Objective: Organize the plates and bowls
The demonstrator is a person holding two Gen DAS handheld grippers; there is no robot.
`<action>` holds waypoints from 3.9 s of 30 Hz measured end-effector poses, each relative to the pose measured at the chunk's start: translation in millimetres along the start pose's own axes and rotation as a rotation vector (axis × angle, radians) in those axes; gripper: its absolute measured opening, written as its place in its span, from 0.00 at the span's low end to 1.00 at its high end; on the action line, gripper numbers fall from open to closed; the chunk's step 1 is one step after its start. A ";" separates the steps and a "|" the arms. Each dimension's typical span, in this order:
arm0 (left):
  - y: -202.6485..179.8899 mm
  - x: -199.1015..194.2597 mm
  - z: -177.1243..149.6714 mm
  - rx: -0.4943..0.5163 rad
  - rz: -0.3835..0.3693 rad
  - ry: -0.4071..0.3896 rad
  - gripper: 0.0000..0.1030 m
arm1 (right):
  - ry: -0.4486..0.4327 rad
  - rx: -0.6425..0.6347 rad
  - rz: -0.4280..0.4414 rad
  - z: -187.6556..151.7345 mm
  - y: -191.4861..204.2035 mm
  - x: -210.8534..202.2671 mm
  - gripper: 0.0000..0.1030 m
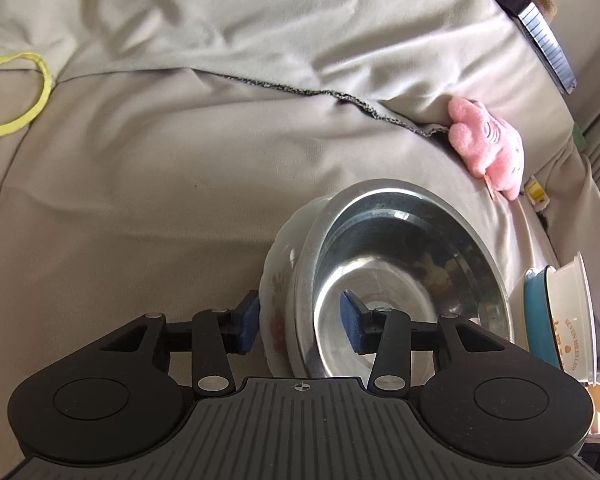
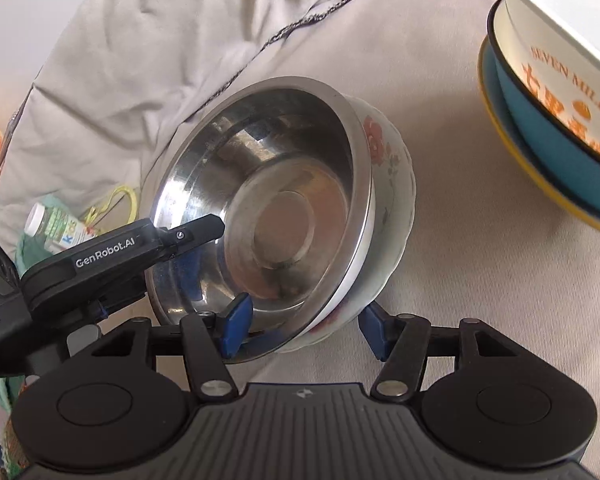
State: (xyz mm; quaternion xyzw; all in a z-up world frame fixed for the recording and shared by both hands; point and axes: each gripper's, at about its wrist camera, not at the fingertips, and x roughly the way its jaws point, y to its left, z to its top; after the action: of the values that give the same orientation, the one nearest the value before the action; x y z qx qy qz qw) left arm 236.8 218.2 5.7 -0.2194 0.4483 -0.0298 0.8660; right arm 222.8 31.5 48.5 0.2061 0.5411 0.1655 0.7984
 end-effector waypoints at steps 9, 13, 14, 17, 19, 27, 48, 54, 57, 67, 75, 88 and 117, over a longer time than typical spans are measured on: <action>-22.0 -40.0 -3.0 0.105 0.080 -0.116 0.43 | 0.018 -0.050 0.110 -33.5 -14.0 -60.2 0.59; -57.5 -57.1 -2.1 0.173 0.120 -0.172 0.43 | -0.055 -0.141 0.121 -31.6 -32.4 -112.6 0.59; -69.1 -59.5 -2.3 0.192 0.116 -0.176 0.43 | -0.096 -0.156 0.117 -28.3 -40.2 -128.0 0.59; -109.8 -63.9 -1.6 0.251 0.064 -0.169 0.43 | -0.202 -0.152 0.078 -13.8 -68.5 -159.2 0.60; -142.1 -63.9 -2.7 0.290 0.017 -0.150 0.43 | -0.274 -0.148 0.016 -2.8 -89.4 -170.0 0.61; -251.0 -34.7 -11.2 0.427 -0.051 -0.073 0.43 | -0.441 -0.078 -0.188 42.0 -187.0 -155.5 0.61; -297.4 33.8 -24.6 0.596 0.076 0.040 0.45 | -0.366 -0.083 0.033 41.4 -233.7 -88.4 0.53; -301.4 52.4 -20.3 0.577 0.130 0.119 0.45 | -0.360 -0.069 0.017 43.6 -239.9 -90.9 0.53; -301.3 65.8 -20.2 0.618 0.224 0.122 0.45 | -0.349 -0.060 0.020 44.2 -242.3 -91.2 0.53; -276.3 94.0 1.7 0.461 0.116 0.242 0.52 | -0.183 -0.027 0.126 51.5 -241.4 -81.1 0.53; -264.5 101.0 -1.6 0.441 0.044 0.382 0.60 | -0.036 0.009 0.234 53.6 -240.1 -64.4 0.51; -298.9 125.4 9.2 0.428 0.006 0.361 0.58 | -0.170 0.043 0.138 74.7 -266.1 -81.8 0.50; -352.5 115.4 3.4 0.696 0.308 0.212 0.41 | -0.304 0.194 0.132 88.3 -291.1 -87.0 0.42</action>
State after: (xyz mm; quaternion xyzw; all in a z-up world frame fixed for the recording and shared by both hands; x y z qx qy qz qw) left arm 359.4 -127.2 62.7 0.1615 0.5259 -0.0721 0.8320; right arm 285.7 -274.6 -1.1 0.3397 0.4128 0.1316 0.8348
